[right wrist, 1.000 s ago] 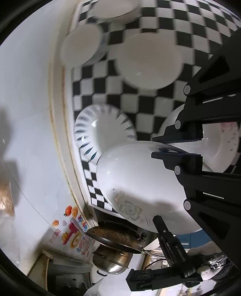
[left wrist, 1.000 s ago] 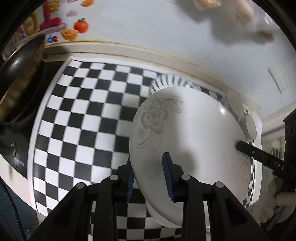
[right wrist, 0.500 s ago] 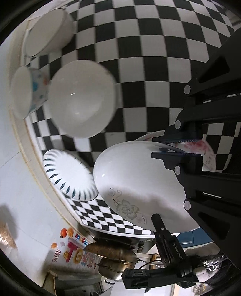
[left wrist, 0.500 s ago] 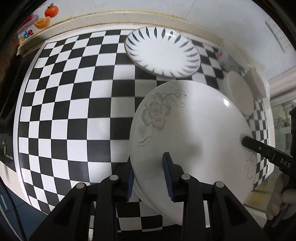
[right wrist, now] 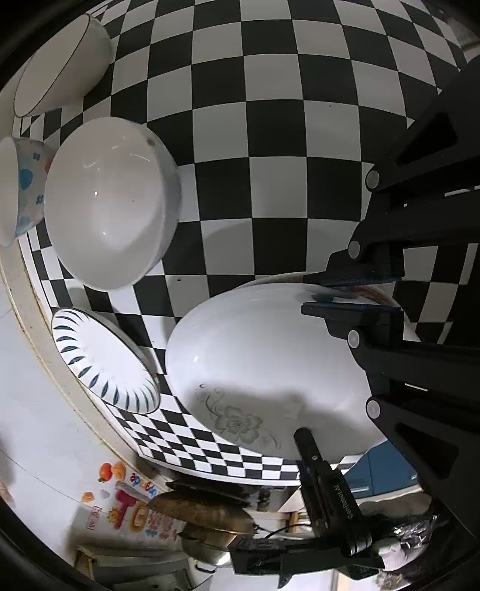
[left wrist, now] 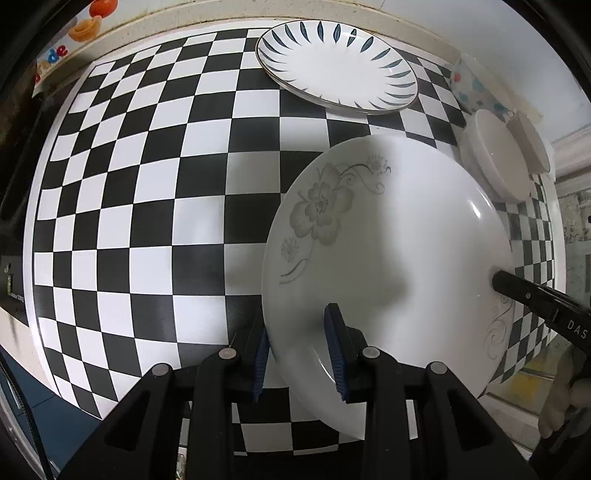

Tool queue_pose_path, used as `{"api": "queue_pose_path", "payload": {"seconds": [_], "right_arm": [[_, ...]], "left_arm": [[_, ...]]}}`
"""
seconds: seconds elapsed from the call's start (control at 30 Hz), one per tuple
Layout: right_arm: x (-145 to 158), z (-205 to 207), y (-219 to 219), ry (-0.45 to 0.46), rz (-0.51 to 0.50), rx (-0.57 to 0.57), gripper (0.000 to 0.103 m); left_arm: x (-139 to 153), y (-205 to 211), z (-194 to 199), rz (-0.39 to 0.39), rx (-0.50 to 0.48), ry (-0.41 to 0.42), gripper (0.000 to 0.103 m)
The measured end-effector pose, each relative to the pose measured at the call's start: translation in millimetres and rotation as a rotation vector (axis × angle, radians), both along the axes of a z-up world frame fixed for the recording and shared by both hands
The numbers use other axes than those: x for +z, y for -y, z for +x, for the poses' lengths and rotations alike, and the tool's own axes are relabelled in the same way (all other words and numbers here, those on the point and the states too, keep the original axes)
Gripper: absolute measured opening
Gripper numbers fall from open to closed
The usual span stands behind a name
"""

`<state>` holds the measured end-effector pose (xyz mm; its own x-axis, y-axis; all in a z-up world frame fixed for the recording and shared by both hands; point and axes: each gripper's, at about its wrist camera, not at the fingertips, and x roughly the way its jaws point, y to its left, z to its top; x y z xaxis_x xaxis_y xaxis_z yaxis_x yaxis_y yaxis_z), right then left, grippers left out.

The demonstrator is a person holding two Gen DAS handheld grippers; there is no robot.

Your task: Organize plates and bowls

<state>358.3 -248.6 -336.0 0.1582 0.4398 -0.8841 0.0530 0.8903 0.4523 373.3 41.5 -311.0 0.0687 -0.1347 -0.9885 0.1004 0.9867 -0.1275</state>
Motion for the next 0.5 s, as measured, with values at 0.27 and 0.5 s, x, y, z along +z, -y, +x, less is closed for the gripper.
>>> {"api": "queue_pose_path", "payload": {"seconds": [0.27,0.5], "right_arm": [[-2.1,0.0,-10.5,0.001,-0.044,0.044,0.009],[1.1,-1.0,-15.2,0.012,-0.093,0.072,0.009]], "left_arm": [[-8.5,-2.1,-7.9,0.045,-0.001,-0.041,0.026],[-16.5,-2.5,-15.1,0.052,-0.011,-0.063,0.026]]}}
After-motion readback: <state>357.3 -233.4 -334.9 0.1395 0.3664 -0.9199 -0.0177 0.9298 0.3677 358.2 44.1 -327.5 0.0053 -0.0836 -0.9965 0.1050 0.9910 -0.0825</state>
